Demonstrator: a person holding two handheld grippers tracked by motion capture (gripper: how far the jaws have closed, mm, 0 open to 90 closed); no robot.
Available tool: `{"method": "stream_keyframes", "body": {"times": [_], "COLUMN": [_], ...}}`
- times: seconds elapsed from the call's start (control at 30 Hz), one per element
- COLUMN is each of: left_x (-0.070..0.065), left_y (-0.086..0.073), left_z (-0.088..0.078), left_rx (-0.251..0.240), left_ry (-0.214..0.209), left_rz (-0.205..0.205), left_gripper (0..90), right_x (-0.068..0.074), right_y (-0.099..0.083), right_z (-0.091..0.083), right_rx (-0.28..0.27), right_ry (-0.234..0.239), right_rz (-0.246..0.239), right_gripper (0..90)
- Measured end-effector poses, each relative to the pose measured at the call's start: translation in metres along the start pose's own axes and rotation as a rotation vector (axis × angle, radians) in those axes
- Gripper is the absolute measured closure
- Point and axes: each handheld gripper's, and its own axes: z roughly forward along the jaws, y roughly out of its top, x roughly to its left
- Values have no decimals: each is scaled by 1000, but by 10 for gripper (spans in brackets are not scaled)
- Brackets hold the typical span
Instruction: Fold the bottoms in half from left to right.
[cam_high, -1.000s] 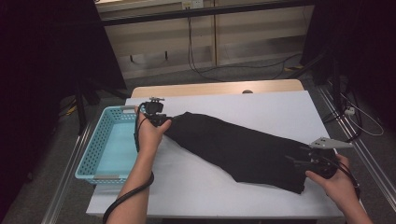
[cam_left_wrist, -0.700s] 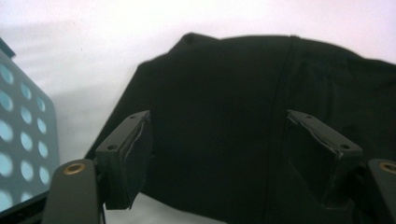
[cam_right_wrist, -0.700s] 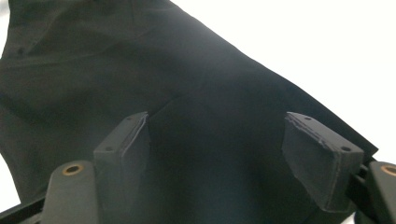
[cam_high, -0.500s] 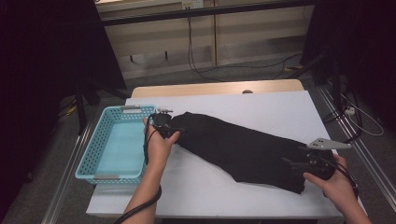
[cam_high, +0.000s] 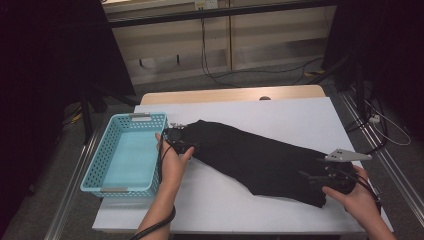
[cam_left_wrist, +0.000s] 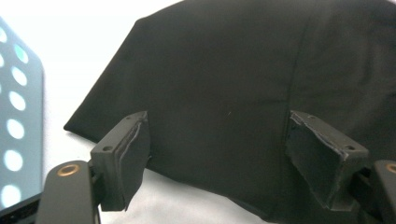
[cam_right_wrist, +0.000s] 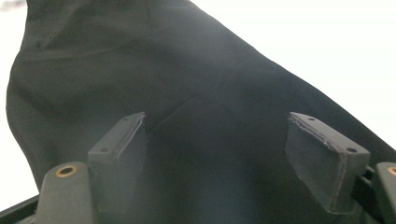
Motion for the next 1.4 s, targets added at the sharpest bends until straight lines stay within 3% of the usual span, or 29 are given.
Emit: {"method": "stream_keyframes", "body": {"times": [0.13, 0.27, 0.37, 0.47, 0.53, 0.63, 0.73, 0.8, 0.83, 0.97, 1.23, 1.4], "left_x": [2, 2, 1, -3, -3, 2, 4, 3, 2, 0, 5, 8], "left_y": [-5, -5, -5, -4, -3, -3, -3, -3, -3, -1, 4, 12], "left_z": [7, 8, 6, 6, 6, 5, 3, 3, 3, 3, 0, -7], "left_rx": [-18, -19, -18, -13, -15, -19, -13, -11, -9, -2, 19, 8], "left_ry": [14, 19, 9, 4, 6, -6, -3, -42, -35, -27, -66, -63], "left_rz": [-35, -48, -58, -62, -75, -112, -94, -97, -86, -65, -104, -108], "left_gripper": [172, 197, 281, 421, 459, 590, 655, 745, 767, 774, 848, 857], "right_x": [0, 1, 2, 3, 3, 3, 4, 4, 4, 5, 3, 4], "right_y": [0, 0, 1, 1, 1, 1, 2, 2, 2, 2, 1, 1], "right_z": [1, 3, 3, 3, 4, 4, 4, 4, 4, 4, 4, 4], "right_rx": [4, 9, 7, 8, 8, 7, 6, 5, 4, 11, 13, 13], "right_ry": [6, 16, 20, 26, 29, 35, 39, 41, 41, 40, 40, 48], "right_rz": [-2, -9, -11, -10, -9, -11, -13, -13, -15, -20, -17, -20], "right_gripper": [216, 216, 216, 215, 215, 214, 213, 212, 211, 211, 207, 202]}}
